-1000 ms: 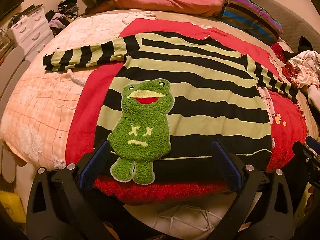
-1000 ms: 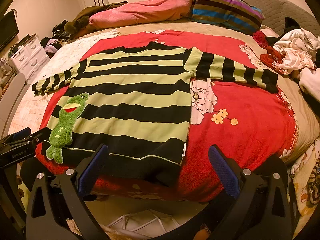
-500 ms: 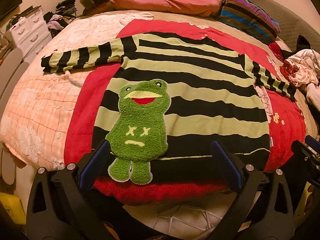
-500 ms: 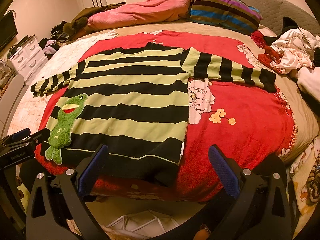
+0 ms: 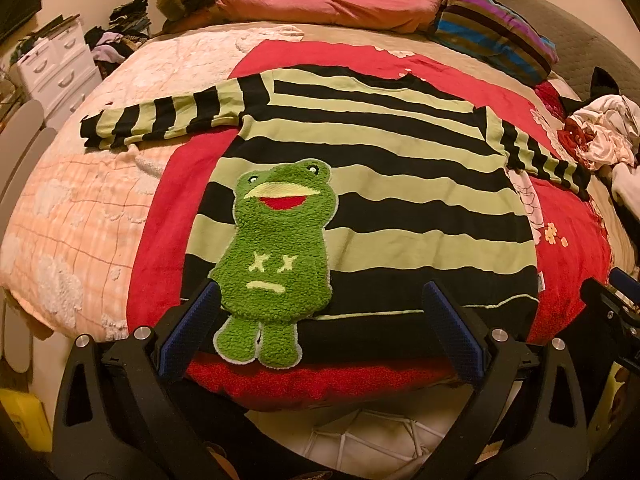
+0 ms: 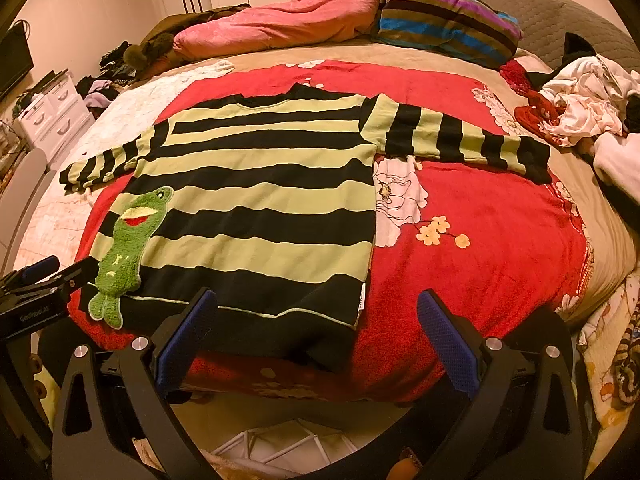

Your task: Fold small clothes

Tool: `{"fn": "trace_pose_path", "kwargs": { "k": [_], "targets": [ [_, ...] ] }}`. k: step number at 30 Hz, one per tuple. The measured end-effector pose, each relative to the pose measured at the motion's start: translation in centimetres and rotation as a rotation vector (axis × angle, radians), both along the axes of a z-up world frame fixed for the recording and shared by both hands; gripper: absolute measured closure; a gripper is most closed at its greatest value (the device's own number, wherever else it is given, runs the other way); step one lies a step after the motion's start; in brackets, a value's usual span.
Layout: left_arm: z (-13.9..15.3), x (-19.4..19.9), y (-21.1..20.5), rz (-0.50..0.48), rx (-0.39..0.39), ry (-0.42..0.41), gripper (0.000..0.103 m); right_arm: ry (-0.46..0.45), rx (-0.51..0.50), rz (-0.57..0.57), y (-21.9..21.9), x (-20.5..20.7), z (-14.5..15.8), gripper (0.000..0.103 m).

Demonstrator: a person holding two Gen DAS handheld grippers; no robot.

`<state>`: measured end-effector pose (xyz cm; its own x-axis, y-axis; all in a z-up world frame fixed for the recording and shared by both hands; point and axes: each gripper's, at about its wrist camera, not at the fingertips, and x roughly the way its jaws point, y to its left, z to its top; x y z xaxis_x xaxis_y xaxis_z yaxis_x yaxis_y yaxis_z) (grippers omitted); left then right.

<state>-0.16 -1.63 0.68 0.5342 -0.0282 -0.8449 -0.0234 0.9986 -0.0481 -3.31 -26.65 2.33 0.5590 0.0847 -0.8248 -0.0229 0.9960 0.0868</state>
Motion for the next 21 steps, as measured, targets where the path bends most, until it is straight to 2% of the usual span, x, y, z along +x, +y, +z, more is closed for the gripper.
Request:
{"fn": "trace_pose_path", "kwargs": {
  "k": [21],
  "targets": [
    [-0.11, 0.02, -0.68, -0.012, 0.000, 0.005, 0.009, 0.003, -0.004, -0.003, -0.08, 0.01, -0.07, 0.004]
  ]
}}
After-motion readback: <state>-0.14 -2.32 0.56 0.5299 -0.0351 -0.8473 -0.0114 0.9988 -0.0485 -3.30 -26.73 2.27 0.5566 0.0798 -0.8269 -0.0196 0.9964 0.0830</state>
